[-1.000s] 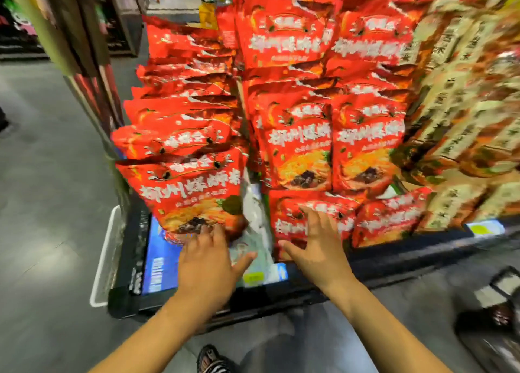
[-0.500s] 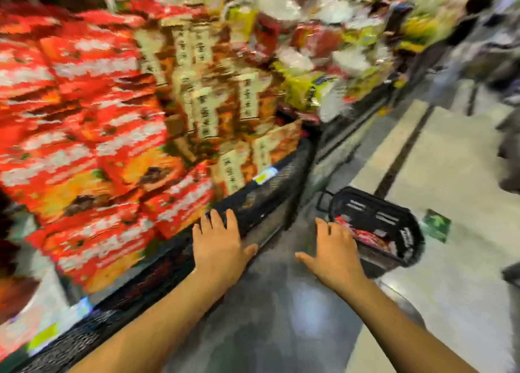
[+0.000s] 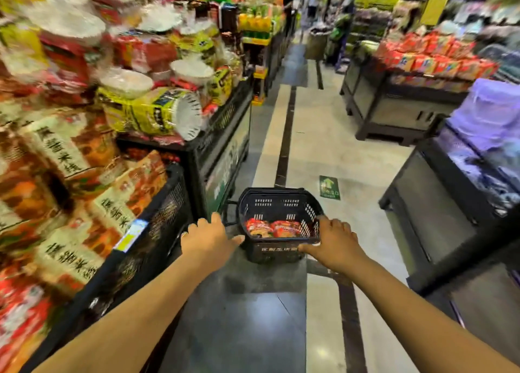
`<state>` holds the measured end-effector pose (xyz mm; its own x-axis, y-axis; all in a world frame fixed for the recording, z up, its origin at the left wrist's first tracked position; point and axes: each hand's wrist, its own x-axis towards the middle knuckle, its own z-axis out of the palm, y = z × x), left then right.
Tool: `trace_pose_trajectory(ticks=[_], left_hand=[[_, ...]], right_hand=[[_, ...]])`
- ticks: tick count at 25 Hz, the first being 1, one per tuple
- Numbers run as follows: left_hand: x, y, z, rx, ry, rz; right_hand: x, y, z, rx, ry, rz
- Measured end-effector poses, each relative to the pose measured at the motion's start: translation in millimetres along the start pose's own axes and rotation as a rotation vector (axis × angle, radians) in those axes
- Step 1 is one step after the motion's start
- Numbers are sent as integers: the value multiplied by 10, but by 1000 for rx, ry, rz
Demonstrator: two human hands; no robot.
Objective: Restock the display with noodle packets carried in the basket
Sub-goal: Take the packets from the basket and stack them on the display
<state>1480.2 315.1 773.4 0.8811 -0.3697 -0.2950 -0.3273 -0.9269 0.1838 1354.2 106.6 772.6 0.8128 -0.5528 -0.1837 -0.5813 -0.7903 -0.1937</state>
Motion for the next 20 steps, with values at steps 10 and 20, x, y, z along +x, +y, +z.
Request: trace_pose_trajectory(ticks=[10, 20], left_hand=[[1640, 308, -469, 81, -40, 112], [3002, 1383, -391, 59, -166, 143]], right_hand=[[1250, -150, -233, 109, -39, 160], [2609, 655, -430, 111, -134, 254]])
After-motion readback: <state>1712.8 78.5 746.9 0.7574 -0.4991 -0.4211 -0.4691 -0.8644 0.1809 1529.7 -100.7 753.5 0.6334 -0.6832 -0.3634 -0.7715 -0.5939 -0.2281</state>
